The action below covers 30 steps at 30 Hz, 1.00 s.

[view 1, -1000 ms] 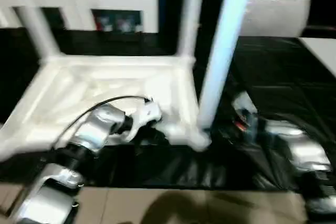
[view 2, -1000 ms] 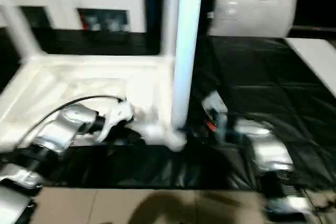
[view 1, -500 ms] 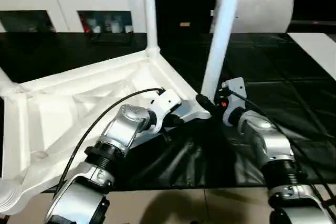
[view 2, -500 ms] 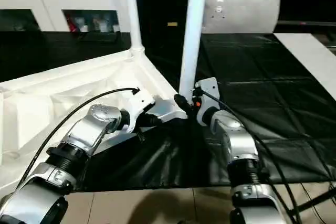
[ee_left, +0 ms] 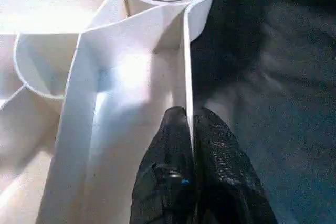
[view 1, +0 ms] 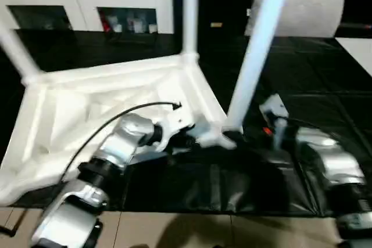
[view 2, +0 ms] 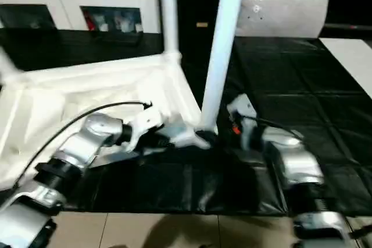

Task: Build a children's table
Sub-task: Rotate leg to tighten

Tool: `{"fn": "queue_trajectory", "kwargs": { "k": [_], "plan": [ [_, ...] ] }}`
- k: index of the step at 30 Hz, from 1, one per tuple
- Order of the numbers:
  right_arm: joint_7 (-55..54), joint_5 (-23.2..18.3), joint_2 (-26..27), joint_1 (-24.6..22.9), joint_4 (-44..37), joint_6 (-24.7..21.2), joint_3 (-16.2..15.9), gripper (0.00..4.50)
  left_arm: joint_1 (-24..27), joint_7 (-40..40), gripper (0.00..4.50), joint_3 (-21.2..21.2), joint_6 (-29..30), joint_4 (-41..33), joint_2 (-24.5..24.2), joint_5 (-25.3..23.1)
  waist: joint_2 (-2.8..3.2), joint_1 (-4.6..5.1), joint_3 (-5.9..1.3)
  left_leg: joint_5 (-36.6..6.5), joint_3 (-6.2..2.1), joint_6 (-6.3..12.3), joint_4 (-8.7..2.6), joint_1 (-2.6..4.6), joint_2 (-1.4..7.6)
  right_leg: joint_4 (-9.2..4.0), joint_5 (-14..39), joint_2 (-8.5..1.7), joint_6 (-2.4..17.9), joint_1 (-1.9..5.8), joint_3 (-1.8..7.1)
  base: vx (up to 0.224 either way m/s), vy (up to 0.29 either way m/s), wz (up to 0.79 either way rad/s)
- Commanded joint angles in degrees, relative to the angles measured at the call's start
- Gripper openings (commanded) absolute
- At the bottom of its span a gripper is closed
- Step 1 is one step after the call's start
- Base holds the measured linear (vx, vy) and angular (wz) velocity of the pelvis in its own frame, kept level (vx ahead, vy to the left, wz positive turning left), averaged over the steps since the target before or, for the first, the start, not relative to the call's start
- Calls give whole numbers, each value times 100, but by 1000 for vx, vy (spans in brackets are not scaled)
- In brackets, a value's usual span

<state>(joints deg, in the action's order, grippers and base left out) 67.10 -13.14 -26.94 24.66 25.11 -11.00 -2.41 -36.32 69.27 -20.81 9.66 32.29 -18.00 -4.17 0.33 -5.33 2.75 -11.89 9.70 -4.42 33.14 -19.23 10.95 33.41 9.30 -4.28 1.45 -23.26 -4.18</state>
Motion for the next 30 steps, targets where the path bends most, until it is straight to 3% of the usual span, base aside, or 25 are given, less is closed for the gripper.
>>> {"fn": "queue_trajectory", "kwargs": {
  "k": [1, 4, 5, 8, 16, 24, 30],
  "plan": [
    [589, -185, -154, 83, -23, 113, -63, 355, -19, 633, 0, -348, -303, 103, -111, -66, -19, -10, -349, -857, 5, 587, -335, -46, 202, -366, 1376, -368, 1306, 354, 231, 0, 0, 0],
    [1142, -335, -287, 105, -63, 33, -171, 349, -58, 1092, 0, -438, -442, 127, -251, -30, -16, -38, -344, -902, -1, 550, -344, -43, 217, -368, 1492, -380, 1282, 355, 235, 0, 0, 0],
    [1316, -335, -333, 109, -74, 17, -240, 321, -65, 1243, 0, -469, -464, 121, -290, -6, -21, -47, -347, -894, -1, 528, -345, -40, 219, -365, 1492, -380, 1285, 353, 236, 0, 0, 0],
    [1770, -328, -461, 103, -108, -35, -471, 303, -86, 1543, 0, -573, -574, 119, -385, 28, -20, -69, -355, -828, -5, 513, -340, -41, 221, -350, 1414, -383, 1316, 355, 236, 0, 0, 0],
    [2151, -366, -463, 86, -185, -114, -670, 242, -118, 1768, 0, -592, -733, 200, -415, 36, -30, -116, -365, -719, -4, 471, -333, -46, 216, -331, 1334, -380, 1314, 363, 237, 0, 0, 0],
    [2354, -485, -425, 82, -106, -191, -698, 200, -115, 1811, 0, -524, -683, 214, -376, 156, -35, -129, -366, -707, -2, 453, -331, -43, 214, -337, 1412, -381, 1276, 361, 234, 0, 0, 0],
    [1852, -648, -202, -30, -159, -539, -473, 196, -114, 1243, 0, -163, -117, 171, -152, 357, -35, -128, -359, -689, 2, 455, -326, -47, 208, -337, 1388, -375, 1312, 360, 230, 0, 0, 0]
  ]
}}
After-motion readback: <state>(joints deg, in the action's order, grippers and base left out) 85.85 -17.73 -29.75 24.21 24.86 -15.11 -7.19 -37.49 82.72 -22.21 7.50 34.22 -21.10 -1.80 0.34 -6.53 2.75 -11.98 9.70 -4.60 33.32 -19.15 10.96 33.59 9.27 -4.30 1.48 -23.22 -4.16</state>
